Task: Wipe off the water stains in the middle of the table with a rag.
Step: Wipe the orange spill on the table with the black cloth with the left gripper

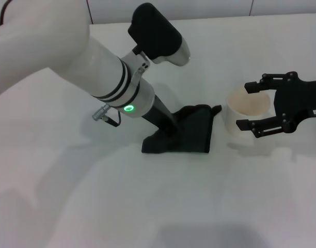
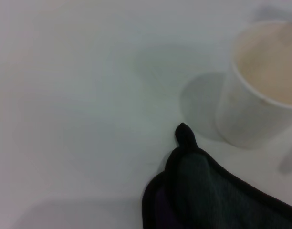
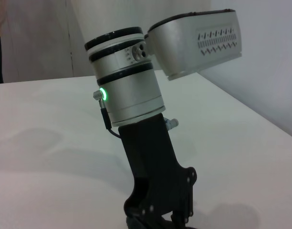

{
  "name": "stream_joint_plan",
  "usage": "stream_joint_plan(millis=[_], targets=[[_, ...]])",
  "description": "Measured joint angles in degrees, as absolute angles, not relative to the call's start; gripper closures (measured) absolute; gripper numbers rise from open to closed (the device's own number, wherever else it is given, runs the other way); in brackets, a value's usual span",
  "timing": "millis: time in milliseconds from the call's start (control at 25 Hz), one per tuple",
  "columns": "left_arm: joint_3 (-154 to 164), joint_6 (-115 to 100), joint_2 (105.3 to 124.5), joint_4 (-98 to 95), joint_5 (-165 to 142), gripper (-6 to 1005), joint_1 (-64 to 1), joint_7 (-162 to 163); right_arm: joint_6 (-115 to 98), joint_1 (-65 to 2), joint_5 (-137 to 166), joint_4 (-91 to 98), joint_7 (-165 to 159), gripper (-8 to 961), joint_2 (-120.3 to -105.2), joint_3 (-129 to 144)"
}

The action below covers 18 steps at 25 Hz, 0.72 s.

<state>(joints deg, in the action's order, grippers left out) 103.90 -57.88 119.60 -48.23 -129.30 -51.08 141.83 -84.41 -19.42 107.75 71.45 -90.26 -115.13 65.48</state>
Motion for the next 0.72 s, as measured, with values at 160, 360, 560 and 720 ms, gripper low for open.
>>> stream_joint_plan(millis=[160, 360, 560, 720], targets=[[105.1, -57.9, 119.56, -49.9, -129.6, 906, -50.7, 140.6, -84.3, -19.4, 107.7, 71.4, -90.3, 81, -115.13, 65.4], [104.1, -56.0, 119.51, -49.4, -130.3, 907, -51.0, 142.1, -84.3, -19.3, 107.7, 71.4, -90.3, 81, -115.14, 65.3], [99.9, -54.4, 119.52, -48.2, -134.9, 907, -51.1, 147.8, -84.3, -19.4, 107.7, 71.4, -90.3, 81, -115.13, 65.3], [97.4, -54.5, 119.34, -47.4, -137.8, 908, -51.1, 151.3, -84.3, -19.4, 107.8, 71.5, -90.3, 80, -115.13, 65.3]])
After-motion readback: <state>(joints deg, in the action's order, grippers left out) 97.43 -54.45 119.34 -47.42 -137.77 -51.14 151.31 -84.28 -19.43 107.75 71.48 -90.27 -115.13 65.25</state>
